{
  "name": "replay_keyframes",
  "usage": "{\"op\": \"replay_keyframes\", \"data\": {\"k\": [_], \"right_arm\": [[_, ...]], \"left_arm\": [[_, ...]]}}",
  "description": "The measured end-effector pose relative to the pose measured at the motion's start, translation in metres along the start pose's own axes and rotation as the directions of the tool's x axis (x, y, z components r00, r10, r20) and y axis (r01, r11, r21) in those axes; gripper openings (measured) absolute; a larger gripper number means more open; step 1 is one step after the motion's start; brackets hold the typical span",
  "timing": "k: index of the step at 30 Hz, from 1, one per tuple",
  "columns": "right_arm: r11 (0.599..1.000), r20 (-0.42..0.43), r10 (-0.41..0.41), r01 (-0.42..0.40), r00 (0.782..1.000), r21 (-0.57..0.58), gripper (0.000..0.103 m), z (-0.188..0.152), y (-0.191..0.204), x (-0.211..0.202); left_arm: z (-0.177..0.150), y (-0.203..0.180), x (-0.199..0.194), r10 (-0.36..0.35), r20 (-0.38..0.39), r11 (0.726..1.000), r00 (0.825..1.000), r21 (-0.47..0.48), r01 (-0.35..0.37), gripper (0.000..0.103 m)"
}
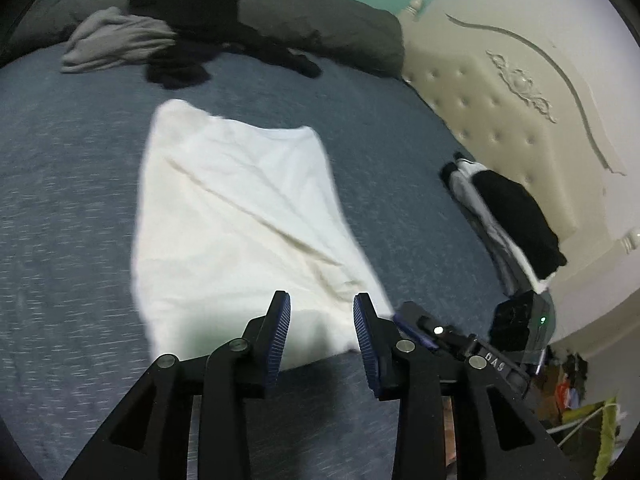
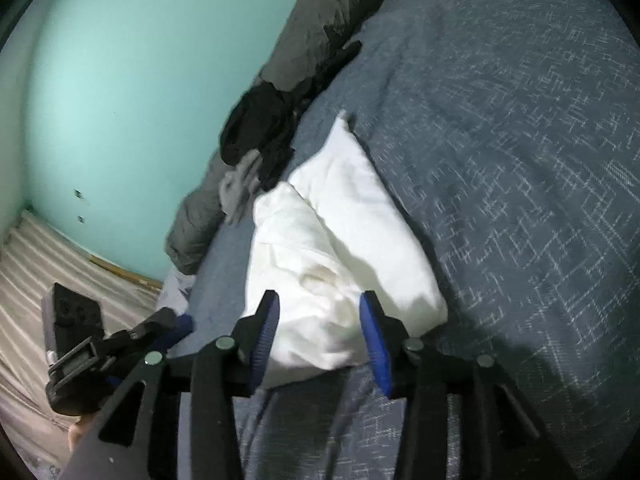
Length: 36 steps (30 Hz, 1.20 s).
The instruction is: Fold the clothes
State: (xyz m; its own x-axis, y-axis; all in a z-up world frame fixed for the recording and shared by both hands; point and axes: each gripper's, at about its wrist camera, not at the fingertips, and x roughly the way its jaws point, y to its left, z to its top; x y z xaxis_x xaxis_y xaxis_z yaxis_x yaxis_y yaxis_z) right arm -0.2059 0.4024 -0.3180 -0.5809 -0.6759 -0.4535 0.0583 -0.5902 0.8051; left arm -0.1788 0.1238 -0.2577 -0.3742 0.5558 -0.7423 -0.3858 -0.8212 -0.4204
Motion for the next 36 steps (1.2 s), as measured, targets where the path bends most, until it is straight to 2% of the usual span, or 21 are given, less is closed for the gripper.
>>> {"op": "replay_keyframes", "data": {"k": [5,8,12,17,18,21,22,25,31,36], "right_arm": [[0.997,-0.031,-0.068,0.068,0.997,-0.022,0.043,-0.002,0.001,0.009],[0.995,-0.043,-0.095,0.093,0.995,-0.033,0.043,-0.004,0.001,0.011],[0.991,-0.051,-0.135,0.134,0.989,-0.024,0.043,-0.005,-0.005,0.013],[0.991,-0.079,-0.128,0.124,0.989,-0.054,0.043,-0.007,-0.002,0.023],[0.991,-0.088,-0.124,0.118,0.988,-0.061,0.042,-0.007,-0.001,0.027],[0.991,-0.095,-0.118,0.11,0.988,-0.082,0.015,-0.006,0.001,0.033],[0.99,-0.094,-0.118,0.11,0.989,-0.091,0.009,-0.006,0.002,0.034],[0.989,-0.067,-0.104,0.096,0.992,-0.109,0.006,-0.002,0.007,0.031],[0.985,0.082,-0.063,0.075,0.995,-0.153,0.005,0.015,0.021,-0.006],[0.991,0.057,-0.122,0.125,0.991,-0.057,0.005,0.014,-0.008,-0.001]], "left_arm": [[-0.008,0.029,0.003,0.107,-0.02,0.994,0.994,-0.003,-0.107,0.036],[-0.015,0.044,0.006,0.143,-0.04,0.99,0.989,-0.001,-0.143,0.036],[-0.022,0.054,0.013,0.14,-0.048,0.99,0.989,-0.017,-0.141,0.036],[-0.022,0.056,0.014,0.139,-0.039,0.99,0.989,-0.017,-0.14,0.036],[-0.022,0.057,0.013,0.14,-0.037,0.99,0.989,-0.018,-0.141,0.036],[-0.023,0.06,0.01,0.145,-0.035,0.989,0.989,-0.019,-0.146,0.036],[-0.024,0.06,0.008,0.146,-0.038,0.989,0.989,-0.019,-0.147,0.036],[-0.023,0.061,0.007,0.151,-0.042,0.988,0.988,-0.013,-0.152,0.036],[-0.022,0.052,0.014,0.154,-0.06,0.988,0.986,0.022,-0.153,0.036],[-0.028,0.05,0.032,0.159,-0.098,0.987,0.982,0.048,-0.155,0.036]]}}
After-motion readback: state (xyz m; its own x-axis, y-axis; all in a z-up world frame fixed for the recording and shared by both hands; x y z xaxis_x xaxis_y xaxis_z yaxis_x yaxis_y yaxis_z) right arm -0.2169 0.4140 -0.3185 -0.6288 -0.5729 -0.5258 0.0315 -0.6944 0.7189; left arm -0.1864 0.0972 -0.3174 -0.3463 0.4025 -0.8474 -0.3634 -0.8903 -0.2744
